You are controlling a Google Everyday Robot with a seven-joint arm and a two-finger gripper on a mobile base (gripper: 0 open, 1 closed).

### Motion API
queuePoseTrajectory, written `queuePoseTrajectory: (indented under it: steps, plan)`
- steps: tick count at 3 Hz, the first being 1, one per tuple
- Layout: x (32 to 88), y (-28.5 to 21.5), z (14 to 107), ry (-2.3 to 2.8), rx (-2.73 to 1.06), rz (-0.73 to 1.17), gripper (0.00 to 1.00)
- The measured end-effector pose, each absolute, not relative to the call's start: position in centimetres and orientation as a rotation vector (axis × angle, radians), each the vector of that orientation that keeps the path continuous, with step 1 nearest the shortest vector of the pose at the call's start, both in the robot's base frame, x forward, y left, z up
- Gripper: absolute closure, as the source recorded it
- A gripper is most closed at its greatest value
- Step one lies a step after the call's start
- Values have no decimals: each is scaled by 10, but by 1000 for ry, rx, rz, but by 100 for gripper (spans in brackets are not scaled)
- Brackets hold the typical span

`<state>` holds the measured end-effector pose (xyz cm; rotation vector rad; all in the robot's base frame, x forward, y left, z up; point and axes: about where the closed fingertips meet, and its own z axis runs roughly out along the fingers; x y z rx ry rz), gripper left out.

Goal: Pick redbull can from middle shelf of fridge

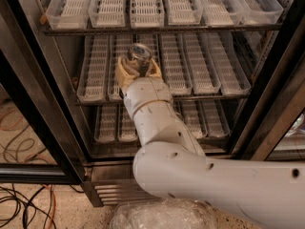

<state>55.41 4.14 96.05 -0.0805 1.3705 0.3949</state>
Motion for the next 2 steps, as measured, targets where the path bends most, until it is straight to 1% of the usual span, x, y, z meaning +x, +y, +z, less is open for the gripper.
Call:
queuePoseTrajectory:
  steps: [1, 2]
  plan:
    - [530, 46, 950, 1423, -113, 522, 100]
    - [530, 49, 949, 1437, -63, 595, 100]
